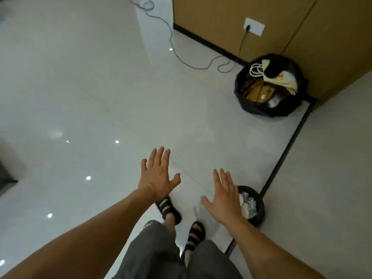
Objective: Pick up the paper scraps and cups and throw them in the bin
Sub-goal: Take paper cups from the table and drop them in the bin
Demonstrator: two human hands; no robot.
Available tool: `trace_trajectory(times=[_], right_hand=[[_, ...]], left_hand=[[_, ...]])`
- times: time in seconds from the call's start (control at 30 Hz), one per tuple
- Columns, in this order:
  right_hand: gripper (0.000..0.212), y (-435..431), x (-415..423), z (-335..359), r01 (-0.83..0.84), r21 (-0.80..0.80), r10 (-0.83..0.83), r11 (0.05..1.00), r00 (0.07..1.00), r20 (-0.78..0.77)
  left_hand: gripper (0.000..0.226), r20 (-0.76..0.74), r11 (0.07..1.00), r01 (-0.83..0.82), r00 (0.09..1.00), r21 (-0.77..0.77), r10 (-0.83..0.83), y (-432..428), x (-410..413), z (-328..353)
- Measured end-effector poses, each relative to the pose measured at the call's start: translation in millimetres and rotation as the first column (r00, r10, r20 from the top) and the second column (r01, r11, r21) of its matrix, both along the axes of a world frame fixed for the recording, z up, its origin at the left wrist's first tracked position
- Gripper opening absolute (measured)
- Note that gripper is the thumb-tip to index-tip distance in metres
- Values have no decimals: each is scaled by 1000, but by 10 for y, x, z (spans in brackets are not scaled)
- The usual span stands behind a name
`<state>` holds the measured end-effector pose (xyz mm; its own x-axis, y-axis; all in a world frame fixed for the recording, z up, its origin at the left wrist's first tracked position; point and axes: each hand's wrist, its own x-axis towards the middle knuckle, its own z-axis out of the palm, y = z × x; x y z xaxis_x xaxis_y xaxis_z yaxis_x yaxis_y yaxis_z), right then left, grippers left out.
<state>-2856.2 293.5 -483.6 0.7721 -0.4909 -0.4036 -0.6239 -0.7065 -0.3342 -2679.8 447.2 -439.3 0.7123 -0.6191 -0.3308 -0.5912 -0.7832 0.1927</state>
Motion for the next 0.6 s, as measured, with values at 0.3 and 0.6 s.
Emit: trace_trajectory(times=[0.3, 0.6], right_hand=[[92, 1452, 1086, 769, -511, -100, 519, 854, 848, 103], [89, 4081, 1741, 1238, -775, -216, 804, 594, 580, 128]], left_hand=[[83, 58, 840, -540, 838, -57, 542, 2238, -309, 633], [84, 103, 541, -822, 531, -177, 841, 4695, -692, 925]])
